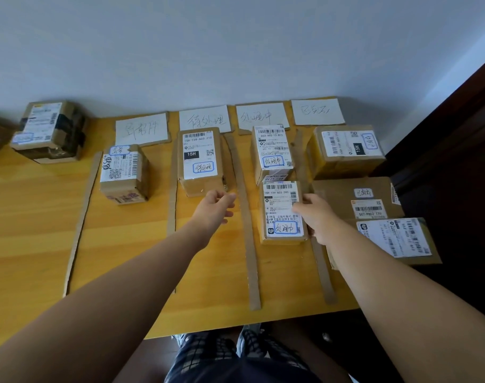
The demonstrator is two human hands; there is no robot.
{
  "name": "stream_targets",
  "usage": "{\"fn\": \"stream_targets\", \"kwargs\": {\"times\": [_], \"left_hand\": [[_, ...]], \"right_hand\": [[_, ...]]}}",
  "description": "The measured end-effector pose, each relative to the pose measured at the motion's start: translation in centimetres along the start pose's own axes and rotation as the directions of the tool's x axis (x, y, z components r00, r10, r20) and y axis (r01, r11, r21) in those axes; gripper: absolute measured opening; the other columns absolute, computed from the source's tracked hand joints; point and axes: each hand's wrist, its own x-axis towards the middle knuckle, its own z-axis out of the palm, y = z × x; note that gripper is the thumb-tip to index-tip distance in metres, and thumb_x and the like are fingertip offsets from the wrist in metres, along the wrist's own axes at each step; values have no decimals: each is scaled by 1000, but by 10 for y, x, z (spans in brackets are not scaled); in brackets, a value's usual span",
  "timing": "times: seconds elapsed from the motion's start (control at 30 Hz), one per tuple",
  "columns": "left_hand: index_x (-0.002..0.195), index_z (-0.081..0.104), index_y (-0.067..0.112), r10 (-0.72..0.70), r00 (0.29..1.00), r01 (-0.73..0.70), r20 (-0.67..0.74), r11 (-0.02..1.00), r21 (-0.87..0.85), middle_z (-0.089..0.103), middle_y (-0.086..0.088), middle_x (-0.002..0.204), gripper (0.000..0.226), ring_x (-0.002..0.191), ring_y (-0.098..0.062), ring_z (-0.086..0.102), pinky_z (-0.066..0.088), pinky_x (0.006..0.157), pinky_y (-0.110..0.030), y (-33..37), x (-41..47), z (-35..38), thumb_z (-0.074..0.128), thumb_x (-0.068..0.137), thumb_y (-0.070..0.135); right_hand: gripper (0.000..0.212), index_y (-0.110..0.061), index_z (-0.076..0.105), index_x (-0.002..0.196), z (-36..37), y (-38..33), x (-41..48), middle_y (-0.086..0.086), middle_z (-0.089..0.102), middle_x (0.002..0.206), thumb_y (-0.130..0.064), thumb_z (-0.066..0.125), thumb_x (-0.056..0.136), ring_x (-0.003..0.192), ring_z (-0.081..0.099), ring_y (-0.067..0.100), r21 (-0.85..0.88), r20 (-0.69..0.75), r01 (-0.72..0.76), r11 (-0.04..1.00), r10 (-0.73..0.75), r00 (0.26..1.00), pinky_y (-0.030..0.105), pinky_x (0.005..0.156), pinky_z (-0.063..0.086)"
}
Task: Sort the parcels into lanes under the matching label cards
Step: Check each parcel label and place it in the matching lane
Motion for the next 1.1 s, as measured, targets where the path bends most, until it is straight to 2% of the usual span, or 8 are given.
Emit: {"fn": "stream_targets", "kwargs": {"times": [0.1, 0.3, 0.53, 0.63, 0.77, 0.9, 0.97, 1.1], "left_hand": [[116, 53, 13, 10, 1000, -10, -1, 1000, 5, 63, -6, 111, 30, 101, -22, 61, 50, 83, -33, 3, 1, 2, 50, 97, 37], [115, 53, 14, 16, 1000, -16, -7, 1000, -7, 63, -5, 111, 30, 100, -21, 62, 50, 84, -34, 6, 4, -2, 50, 97, 37], [114, 54, 14, 19, 1000, -19, -12, 1000, -3, 64, -5, 109, 30, 101, -22, 62, 50, 83, -34, 7, 4, -8, 52, 96, 38], [115, 54, 13, 29, 1000, -29, -6, 1000, 12, 64, -5, 109, 31, 100, -22, 62, 51, 84, -35, 7, 4, -9, 51, 96, 38], [117, 53, 13, 55, 998, -56, 9, 998, 30, 63, -5, 110, 32, 100, -22, 62, 50, 86, -36, 13, 1, -7, 50, 96, 37], [114, 54, 12, 102, 995, -102, 6, 995, 14, 64, -5, 109, 30, 101, -23, 62, 51, 86, -37, 27, -5, -6, 50, 96, 36], [114, 54, 11, 122, 992, -122, 4, 992, 1, 64, -6, 109, 30, 101, -23, 62, 51, 86, -37, 32, -9, -11, 50, 97, 36], [114, 54, 12, 139, 989, -140, -50, 990, -21, 64, -5, 107, 31, 96, -20, 62, 50, 82, -33, 37, -21, -34, 51, 96, 36]], "right_hand": [[38, -10, 45, 131, 1, -4, 3, 16, 64, 121, -3, 53, 95, 85, 63, 24, 8, -5, 8, 1000, -7, 1000, 29, 53, 49], [38, -11, 47, 131, 4, -8, 10, 14, 65, 121, -6, 56, 94, 85, 64, 24, -51, 3, 9, 999, -8, 1000, 28, 52, 50], [30, -6, 53, 124, 5, -12, 13, 12, 67, 116, -8, 56, 94, 100, 67, 31, -109, -26, 33, 993, -36, 999, 29, 57, 52], [12, -5, 61, 102, 2, -15, 8, 7, 66, 99, -8, 52, 95, 90, 66, 27, -147, -62, 74, 986, -84, 995, 25, 52, 47], [29, -9, 44, 68, -2, -21, 3, 5, 58, 73, -11, 48, 96, 56, 50, 14, -219, -98, 122, 968, -147, 984, 17, 41, 36], [22, -11, 46, 74, 2, -32, -4, 8, 56, 77, -13, 47, 96, 59, 46, 15, -245, -123, 173, 954, -207, 971, 29, 63, 39], [23, -12, 49, 72, 6, -39, -7, 4, 51, 69, -13, 47, 95, 57, 45, 14, -289, -169, 225, 931, -281, 945, 27, 57, 39], [15, -12, 57, 92, 24, -57, -15, 0, 55, 76, -18, 43, 97, 62, 51, 12, -359, -227, 304, 882, -399, 889, 25, 54, 43]]}}
